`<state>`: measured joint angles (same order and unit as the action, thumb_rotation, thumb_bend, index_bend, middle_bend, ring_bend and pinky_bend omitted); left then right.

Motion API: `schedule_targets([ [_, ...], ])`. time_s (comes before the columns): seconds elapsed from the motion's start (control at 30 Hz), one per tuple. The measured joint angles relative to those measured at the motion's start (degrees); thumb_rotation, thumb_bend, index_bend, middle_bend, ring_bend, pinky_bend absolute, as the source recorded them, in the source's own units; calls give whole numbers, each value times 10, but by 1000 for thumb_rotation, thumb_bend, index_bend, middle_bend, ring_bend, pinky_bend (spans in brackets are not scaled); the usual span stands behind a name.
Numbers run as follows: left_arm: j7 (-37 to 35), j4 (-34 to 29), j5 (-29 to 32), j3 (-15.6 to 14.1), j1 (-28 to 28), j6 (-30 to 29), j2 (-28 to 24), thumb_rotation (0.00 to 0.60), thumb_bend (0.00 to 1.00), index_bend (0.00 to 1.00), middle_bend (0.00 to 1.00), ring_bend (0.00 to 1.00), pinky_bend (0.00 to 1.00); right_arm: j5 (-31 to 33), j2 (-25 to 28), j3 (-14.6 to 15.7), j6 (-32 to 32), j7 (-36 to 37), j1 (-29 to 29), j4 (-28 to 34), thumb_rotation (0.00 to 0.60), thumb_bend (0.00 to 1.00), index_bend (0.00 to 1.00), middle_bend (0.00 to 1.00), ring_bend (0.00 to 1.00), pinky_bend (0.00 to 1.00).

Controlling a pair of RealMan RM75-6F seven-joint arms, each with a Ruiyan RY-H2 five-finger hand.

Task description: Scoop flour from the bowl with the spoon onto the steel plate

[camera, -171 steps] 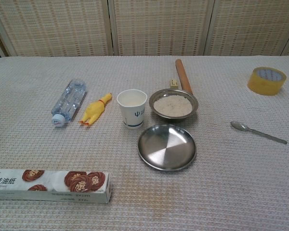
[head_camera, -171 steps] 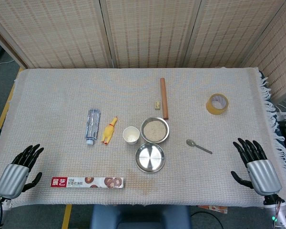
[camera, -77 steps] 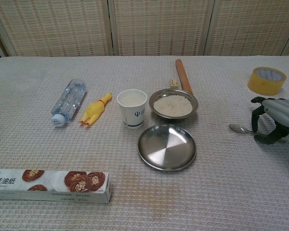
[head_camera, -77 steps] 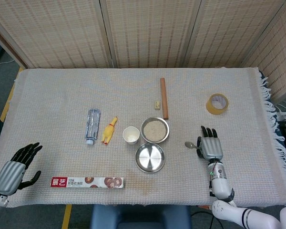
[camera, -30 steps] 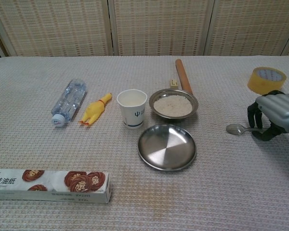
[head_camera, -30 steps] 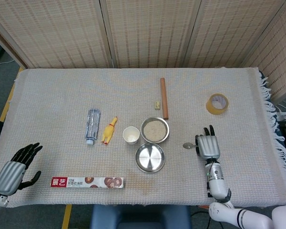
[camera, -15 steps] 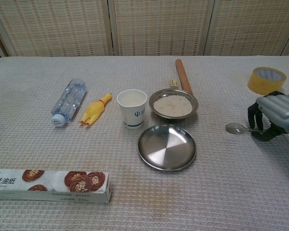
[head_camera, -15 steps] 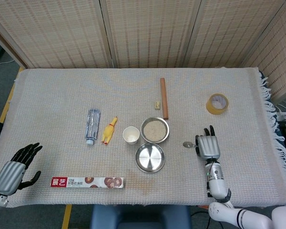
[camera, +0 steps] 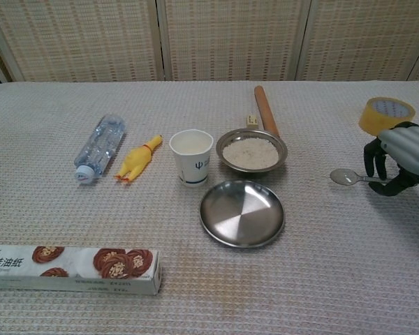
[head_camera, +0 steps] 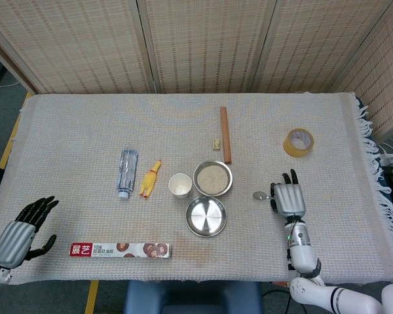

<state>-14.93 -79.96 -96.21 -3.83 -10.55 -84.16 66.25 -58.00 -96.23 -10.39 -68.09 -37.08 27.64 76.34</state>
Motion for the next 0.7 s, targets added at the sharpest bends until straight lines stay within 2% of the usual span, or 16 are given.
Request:
schedule_targets([
  [0.2,3,-2,-1,-1,0,0,0,600,409,0,0,13,121,-9,39,-12,-13,-32,10,55,600,338,916,568,126,0],
  [0.37,6,-3,-1,0,0,1,0,600,410,0,0,13,121,-19,60,-22,-19,-96,35,91,600,339,916,569,126,0],
  [0.53,5,-6,-4,-2,0,-1,-1,600,410,0,0,13,121,1,60,-50,-6,-179,93,106,600,342,916,568,126,0],
  [0.7,-1,-5,-3,-1,3,-8,-5,600,410,0,0,14,121,37,40,-68,15,-251,154,95,600,343,916,569,126,0],
])
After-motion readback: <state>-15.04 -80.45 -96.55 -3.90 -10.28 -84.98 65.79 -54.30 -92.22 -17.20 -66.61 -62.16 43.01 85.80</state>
